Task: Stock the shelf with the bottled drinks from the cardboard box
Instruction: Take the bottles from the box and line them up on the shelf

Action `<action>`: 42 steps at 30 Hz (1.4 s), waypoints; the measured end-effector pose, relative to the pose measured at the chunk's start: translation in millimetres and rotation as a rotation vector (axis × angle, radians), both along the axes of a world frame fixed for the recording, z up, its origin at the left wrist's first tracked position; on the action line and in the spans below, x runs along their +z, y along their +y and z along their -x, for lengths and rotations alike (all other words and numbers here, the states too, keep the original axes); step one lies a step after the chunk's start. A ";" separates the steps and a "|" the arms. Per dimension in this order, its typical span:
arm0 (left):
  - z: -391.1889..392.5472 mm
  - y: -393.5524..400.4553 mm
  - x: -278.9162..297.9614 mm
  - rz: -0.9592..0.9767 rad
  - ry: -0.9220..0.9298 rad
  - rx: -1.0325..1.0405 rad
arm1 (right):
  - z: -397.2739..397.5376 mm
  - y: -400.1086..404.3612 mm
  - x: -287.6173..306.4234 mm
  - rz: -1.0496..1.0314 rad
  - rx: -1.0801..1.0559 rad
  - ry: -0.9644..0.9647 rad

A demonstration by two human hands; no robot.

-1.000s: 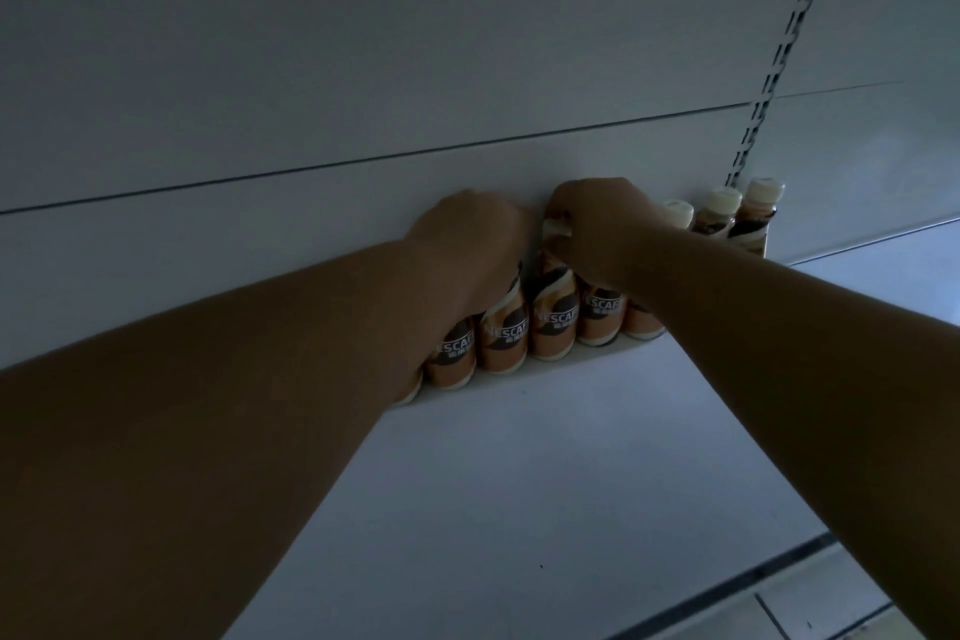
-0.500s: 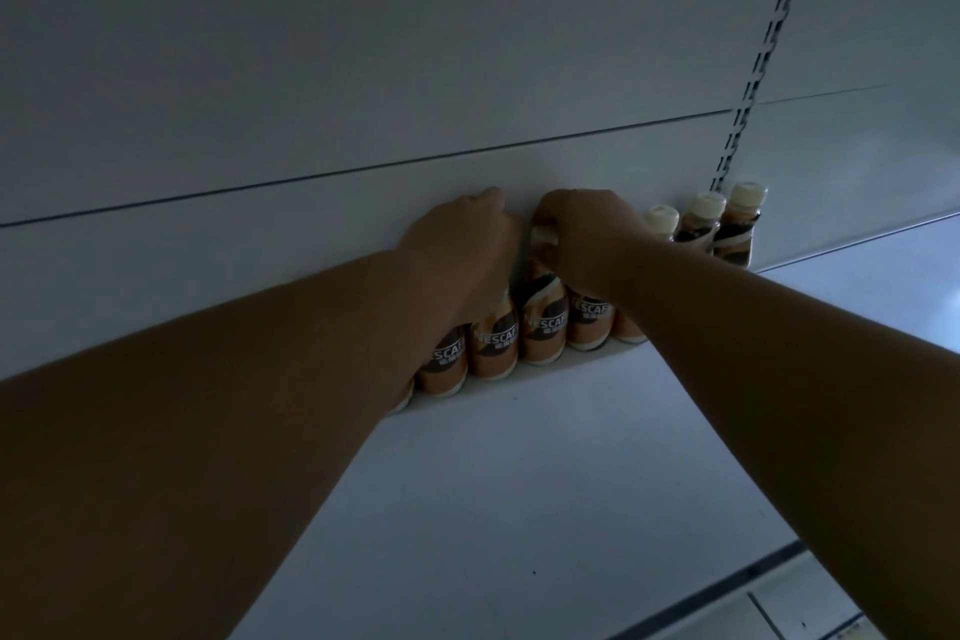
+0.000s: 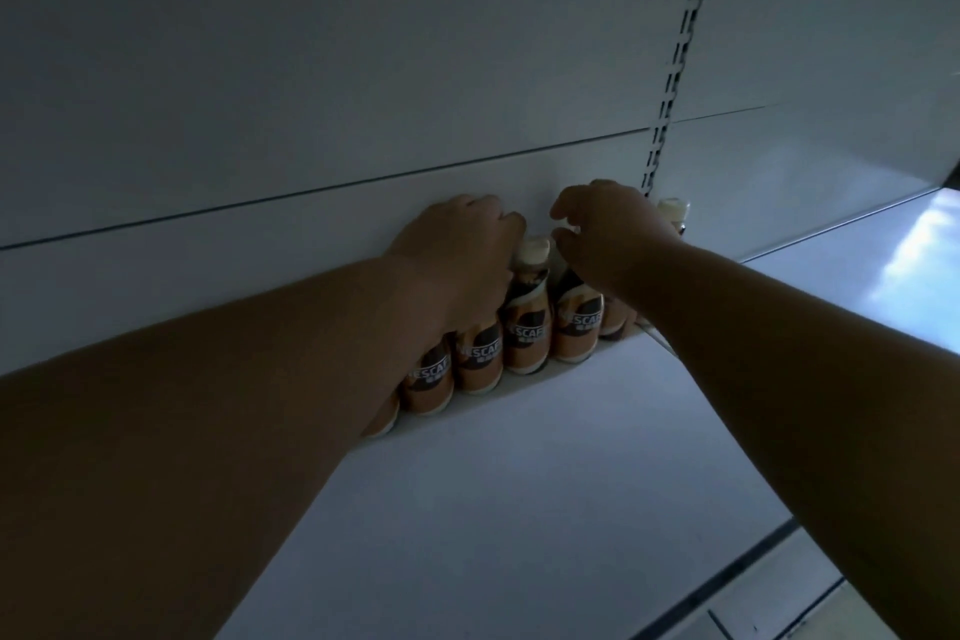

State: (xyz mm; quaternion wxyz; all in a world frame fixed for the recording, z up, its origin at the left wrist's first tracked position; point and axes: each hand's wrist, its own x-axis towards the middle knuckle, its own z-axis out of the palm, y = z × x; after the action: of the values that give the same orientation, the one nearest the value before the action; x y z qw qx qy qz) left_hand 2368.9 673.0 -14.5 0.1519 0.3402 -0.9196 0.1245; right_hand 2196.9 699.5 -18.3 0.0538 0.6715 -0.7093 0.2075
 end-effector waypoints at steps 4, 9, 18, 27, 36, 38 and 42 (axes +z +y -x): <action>23.6 -8.3 2.3 -0.065 -0.027 -0.010 | 8.0 -5.9 0.7 -0.067 -0.046 0.061; 40.4 -14.0 -0.3 -0.118 -0.060 -0.012 | 14.8 -11.9 -3.7 -0.160 -0.093 0.062; 41.2 -11.0 -1.0 -0.034 -0.099 0.003 | 26.2 -15.5 -13.3 -0.122 -0.054 -0.028; 39.1 -9.5 -0.4 0.002 -0.139 0.023 | 17.1 -18.6 -11.1 -0.121 -0.020 -0.051; 41.1 -7.5 0.0 0.013 -0.145 0.039 | 19.4 -15.5 -17.5 -0.037 -0.014 -0.199; 42.7 -6.9 -0.5 0.004 -0.140 0.037 | 24.6 -11.6 -19.5 -0.049 -0.008 -0.251; 49.5 -6.4 -1.0 0.048 -0.094 0.055 | 46.5 1.1 -25.3 0.128 -0.050 -0.335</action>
State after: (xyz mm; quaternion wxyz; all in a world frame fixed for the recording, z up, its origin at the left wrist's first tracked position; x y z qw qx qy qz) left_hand 2319.4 666.6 -15.5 0.1132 0.3552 -0.9129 0.1664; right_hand 2150.4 700.6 -43.6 -0.0175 0.6049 -0.7102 0.3598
